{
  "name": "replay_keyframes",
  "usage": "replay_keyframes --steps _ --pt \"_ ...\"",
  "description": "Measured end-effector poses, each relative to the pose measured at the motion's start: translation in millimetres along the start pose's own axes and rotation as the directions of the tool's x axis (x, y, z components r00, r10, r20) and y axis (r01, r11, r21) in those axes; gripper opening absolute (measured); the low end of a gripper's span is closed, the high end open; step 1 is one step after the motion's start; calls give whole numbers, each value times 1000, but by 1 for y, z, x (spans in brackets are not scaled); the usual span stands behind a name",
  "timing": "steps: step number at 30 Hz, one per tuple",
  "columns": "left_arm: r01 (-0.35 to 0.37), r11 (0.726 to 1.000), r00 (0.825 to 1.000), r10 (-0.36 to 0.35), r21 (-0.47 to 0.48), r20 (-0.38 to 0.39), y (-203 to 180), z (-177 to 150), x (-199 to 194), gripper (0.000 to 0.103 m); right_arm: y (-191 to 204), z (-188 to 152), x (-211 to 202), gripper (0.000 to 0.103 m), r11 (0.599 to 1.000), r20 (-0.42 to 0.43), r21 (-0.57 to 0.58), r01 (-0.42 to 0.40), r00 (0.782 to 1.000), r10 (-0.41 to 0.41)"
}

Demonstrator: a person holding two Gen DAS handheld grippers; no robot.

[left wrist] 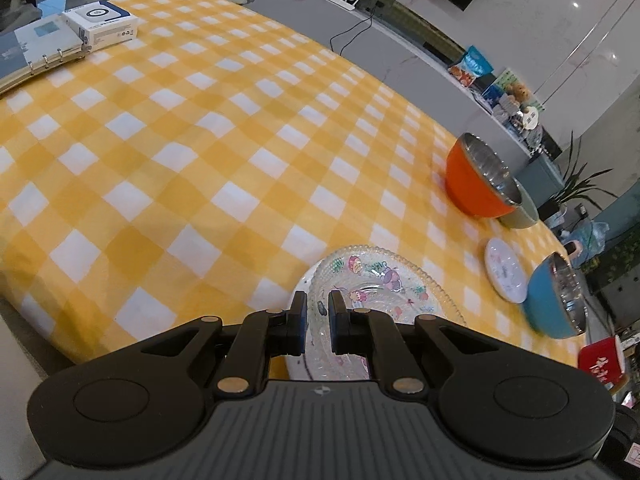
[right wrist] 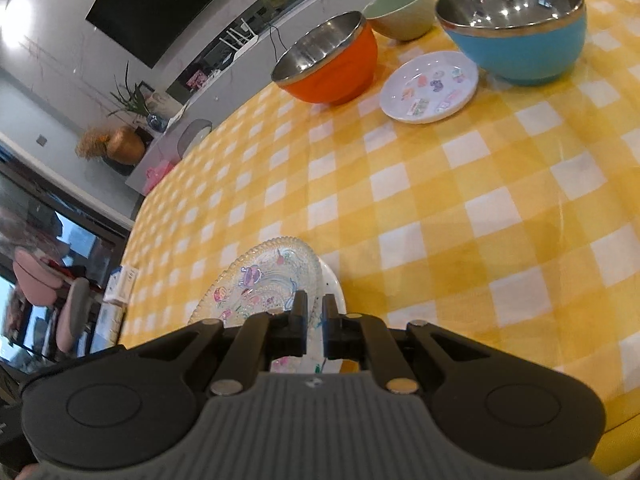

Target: Organize plates and bowls

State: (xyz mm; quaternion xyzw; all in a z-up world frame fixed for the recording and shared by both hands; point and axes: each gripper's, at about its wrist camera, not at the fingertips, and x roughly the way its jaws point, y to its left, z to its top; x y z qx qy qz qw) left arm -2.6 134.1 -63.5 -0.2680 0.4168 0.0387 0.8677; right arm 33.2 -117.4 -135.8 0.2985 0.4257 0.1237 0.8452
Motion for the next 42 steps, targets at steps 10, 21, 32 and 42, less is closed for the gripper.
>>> replay_keyframes --steps 10,21,32,42 --pt "-43 998 999 44 48 -14 -3 -6 5 11 7 -5 4 5 995 12 -82 54 999 -53" --pt "-87 991 996 88 98 -3 -9 -8 5 11 24 -16 6 3 959 63 -232 162 986 -151" --pt "-103 983 995 104 151 3 -15 -12 3 11 30 -19 5 3 938 81 -283 202 979 -187" --pt "-67 992 997 61 106 55 -17 -2 -9 16 27 -9 -5 28 947 120 -231 221 973 -198"
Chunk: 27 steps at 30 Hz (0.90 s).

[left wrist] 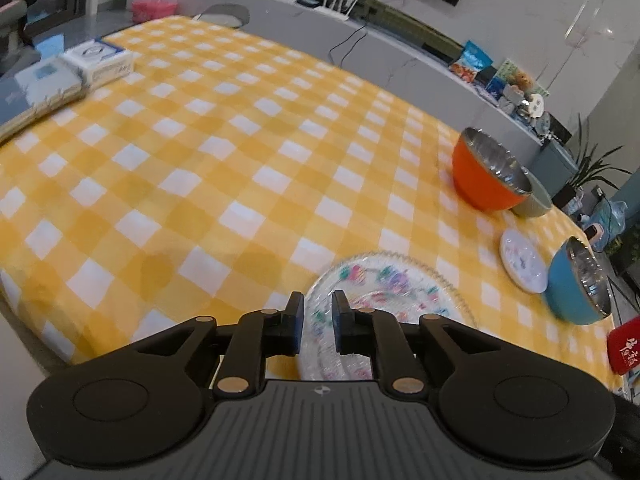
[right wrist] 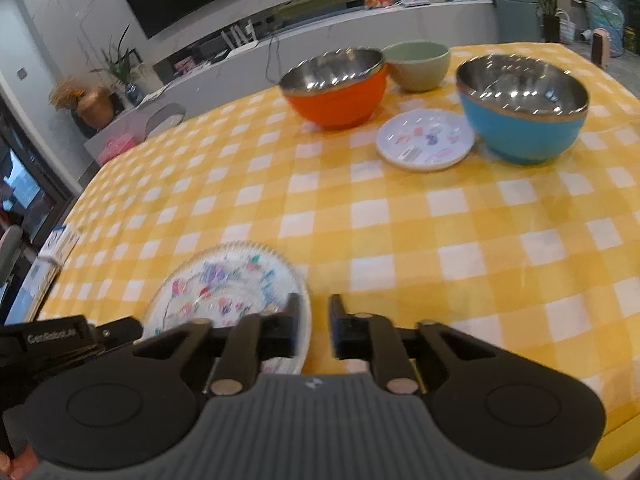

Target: Organize plates and bowls

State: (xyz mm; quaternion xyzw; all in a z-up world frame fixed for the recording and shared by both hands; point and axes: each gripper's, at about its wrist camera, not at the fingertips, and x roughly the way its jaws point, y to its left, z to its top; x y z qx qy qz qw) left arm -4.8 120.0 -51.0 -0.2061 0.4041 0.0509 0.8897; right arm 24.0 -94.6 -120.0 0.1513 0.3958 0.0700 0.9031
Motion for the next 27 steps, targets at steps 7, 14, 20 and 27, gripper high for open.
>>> replay_keyframes --steps 7,14,20,27 --pt "86 992 996 -88 88 22 -40 16 -9 22 -21 26 -7 29 997 13 64 54 998 -54" --pt "188 968 981 -194 167 20 -88 31 7 33 -41 60 -6 41 992 11 81 94 995 -95" --pt "231 952 972 -234 202 -12 -128 39 36 39 -69 89 8 43 977 21 145 154 987 -158" --pt "234 943 972 -231 235 -42 -160 42 78 44 -100 88 32 42 932 21 331 148 986 -163"
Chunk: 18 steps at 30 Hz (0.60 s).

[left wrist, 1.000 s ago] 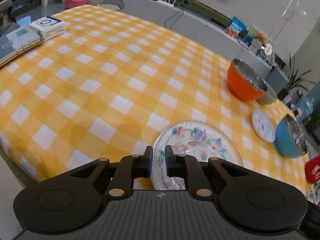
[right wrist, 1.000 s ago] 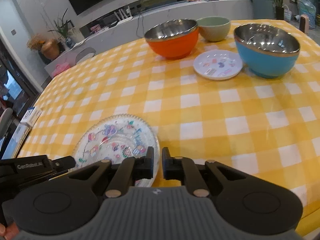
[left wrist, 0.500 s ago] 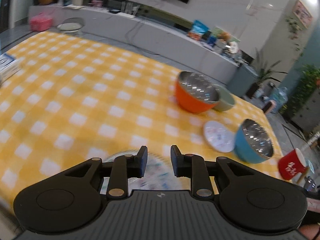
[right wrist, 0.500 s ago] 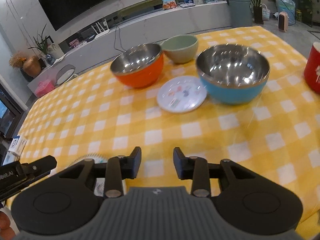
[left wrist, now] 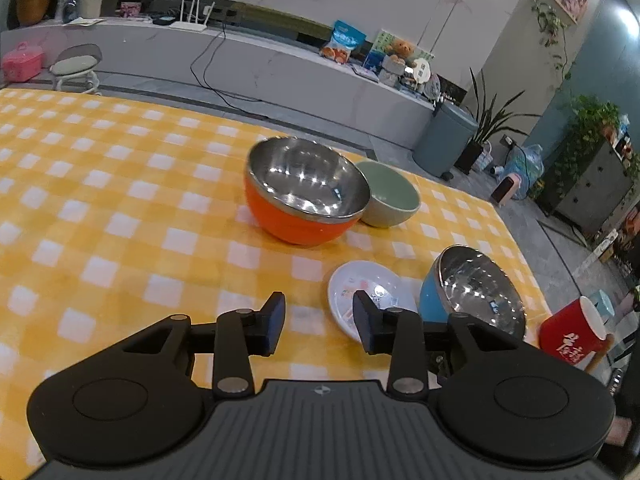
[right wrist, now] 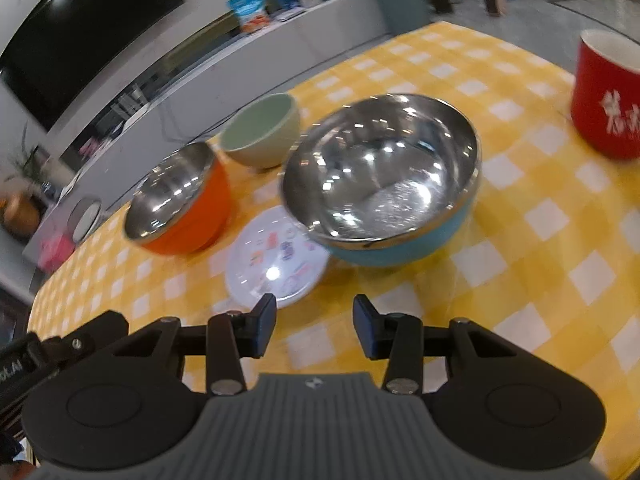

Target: Organize plates and bowls

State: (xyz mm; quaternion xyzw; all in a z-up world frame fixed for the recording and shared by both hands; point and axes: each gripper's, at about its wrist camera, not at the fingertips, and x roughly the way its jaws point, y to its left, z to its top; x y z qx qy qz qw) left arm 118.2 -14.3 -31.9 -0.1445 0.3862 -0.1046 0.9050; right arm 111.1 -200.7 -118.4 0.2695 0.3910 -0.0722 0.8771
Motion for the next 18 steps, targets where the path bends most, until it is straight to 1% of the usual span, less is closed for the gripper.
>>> replay_keyframes --steps 4,6,9,12,14,16,18 --pt "-5 1000 999 5 -18 -34 -1 2 26 44 -5 5 12 42 999 26 28 27 999 -28" --pt "-1 1000 999 0 -26 -39 -3 4 36 48 -9 8 18 42 998 32 53 35 999 -37" --pt "5 1000 999 -6 -20 -34 -5 6 49 52 -13 13 30 42 994 21 108 22 999 -24" --pt "5 1000 999 -6 -17 -43 -6 7 60 53 -10 13 35 41 993 31 116 27 999 -31" --pt "0 1000 998 -2 -25 -55 -5 7 68 53 -7 13 36 36 994 38 102 32 999 -36" --pt "4 999 998 -6 -32 -67 -5 8 76 53 -8 11 36 26 994 44 102 37 998 -41" --pt "13 999 997 -15 -33 -72 -6 9 81 52 -10 12 38 24 993 47 109 34 998 -40"
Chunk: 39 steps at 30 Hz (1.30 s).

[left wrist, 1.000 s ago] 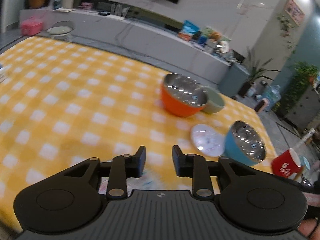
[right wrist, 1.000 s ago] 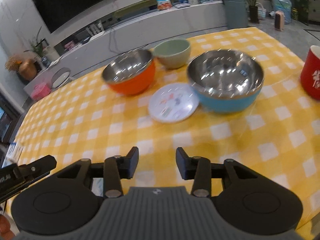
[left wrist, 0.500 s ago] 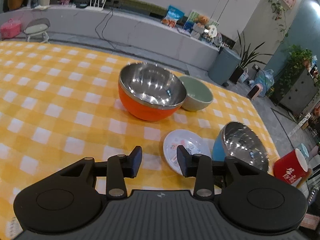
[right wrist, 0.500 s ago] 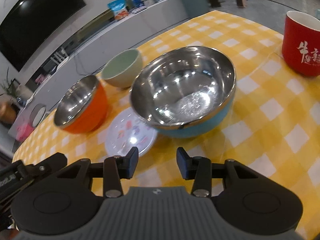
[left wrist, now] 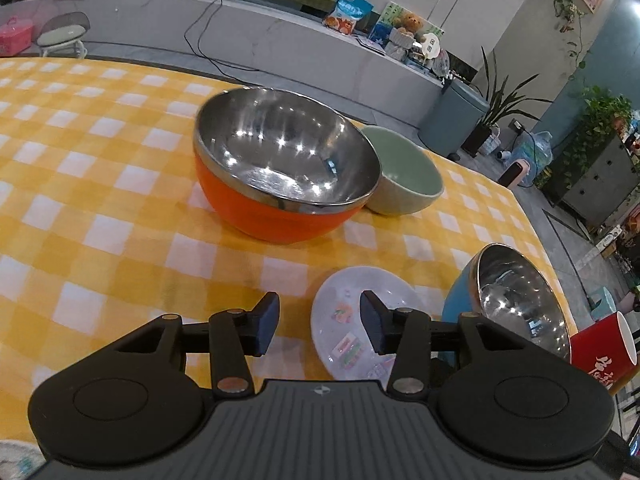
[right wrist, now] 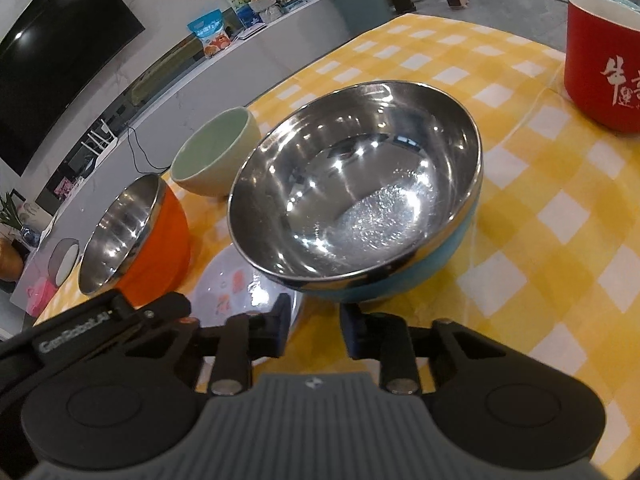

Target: Organize plates and bowls

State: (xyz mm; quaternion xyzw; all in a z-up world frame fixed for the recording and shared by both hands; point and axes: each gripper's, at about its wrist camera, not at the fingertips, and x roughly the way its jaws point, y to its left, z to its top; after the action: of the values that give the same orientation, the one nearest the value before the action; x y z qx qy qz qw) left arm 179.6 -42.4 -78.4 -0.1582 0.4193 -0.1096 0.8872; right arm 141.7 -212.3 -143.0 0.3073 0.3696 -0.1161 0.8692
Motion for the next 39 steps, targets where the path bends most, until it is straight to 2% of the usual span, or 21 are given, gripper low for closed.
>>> replay_keyframes --steps 1,4,6,9,12,17,23,33,39 --pt "1 1000 1000 -1 2 -1 -1 1 2 51 0 0 0 18 1000 1 5 -3 1000 3" --pt "-12 1000 1000 12 22 9 -4 0 4 38 1 -1 4 12 1000 -2 -3 -17 1000 17" --pt "-25 999 1000 24 29 11 -5 0 6 25 2 -1 5 10 1000 2 -18 -17 1000 17" --pt "-19 1000 1000 20 7 -10 -3 1 10 13 3 -1 6 2 999 2 -29 -26 1000 26" --pt "-32 999 999 32 21 -15 0 -1 12 5 5 -3 4 2 999 6 -44 -23 1000 24" --pt "-45 998 999 46 36 -28 -1 -3 10 4 6 -3 2 1 999 -4 -34 -29 1000 29" --pt "-76 997 997 77 25 -22 9 -5 -11 3 12 -6 1 1 998 -63 -45 -47 997 45" --pt "-120 992 992 121 -43 26 29 -4 -64 2 38 -21 -20 0 979 -82 -141 -147 987 137" --pt "-169 984 984 172 -55 53 36 -11 -102 2 48 -32 -37 1 960 -132 -163 -230 969 210"
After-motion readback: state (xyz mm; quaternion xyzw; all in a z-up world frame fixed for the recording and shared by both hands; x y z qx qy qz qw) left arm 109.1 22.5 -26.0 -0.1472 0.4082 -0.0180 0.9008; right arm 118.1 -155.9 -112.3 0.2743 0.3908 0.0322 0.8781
